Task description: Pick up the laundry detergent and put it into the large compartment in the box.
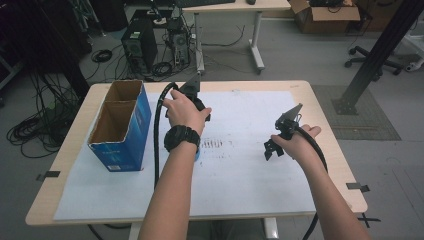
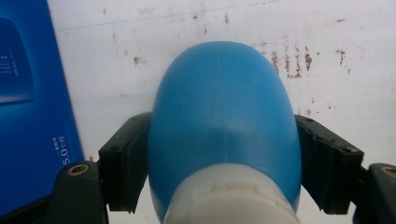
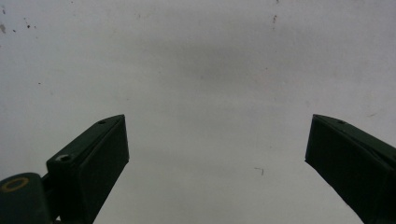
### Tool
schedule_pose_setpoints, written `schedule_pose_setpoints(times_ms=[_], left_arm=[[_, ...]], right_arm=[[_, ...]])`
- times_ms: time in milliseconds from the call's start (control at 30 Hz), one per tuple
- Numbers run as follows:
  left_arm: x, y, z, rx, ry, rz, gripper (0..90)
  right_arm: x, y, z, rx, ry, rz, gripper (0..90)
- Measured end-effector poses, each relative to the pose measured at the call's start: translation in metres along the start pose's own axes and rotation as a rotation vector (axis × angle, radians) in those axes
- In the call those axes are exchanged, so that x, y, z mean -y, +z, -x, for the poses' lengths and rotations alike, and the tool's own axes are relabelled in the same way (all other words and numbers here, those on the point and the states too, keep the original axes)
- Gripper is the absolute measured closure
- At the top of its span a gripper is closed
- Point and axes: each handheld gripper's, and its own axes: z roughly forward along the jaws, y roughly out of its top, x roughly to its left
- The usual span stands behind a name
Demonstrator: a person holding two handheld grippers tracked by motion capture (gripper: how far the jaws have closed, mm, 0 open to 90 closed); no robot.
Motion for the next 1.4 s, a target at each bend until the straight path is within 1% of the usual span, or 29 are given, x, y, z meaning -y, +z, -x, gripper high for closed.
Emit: schedule_pose_setpoints(times_ms=[867, 1400], left_arm=[[-0.0006, -0.0008, 0.0008, -0.011, -0.005, -0.014, 35.7], [-0.0009, -0.0012, 0.0, -0.011, -0.005, -0.017, 36.8]], right_arm=[[0.0009, 0.0001, 0.0031, -0.007, 0.006, 0.001, 6.3], [0.0003, -0.0007, 0.0024, -0.009, 0.005, 0.0, 6.3]])
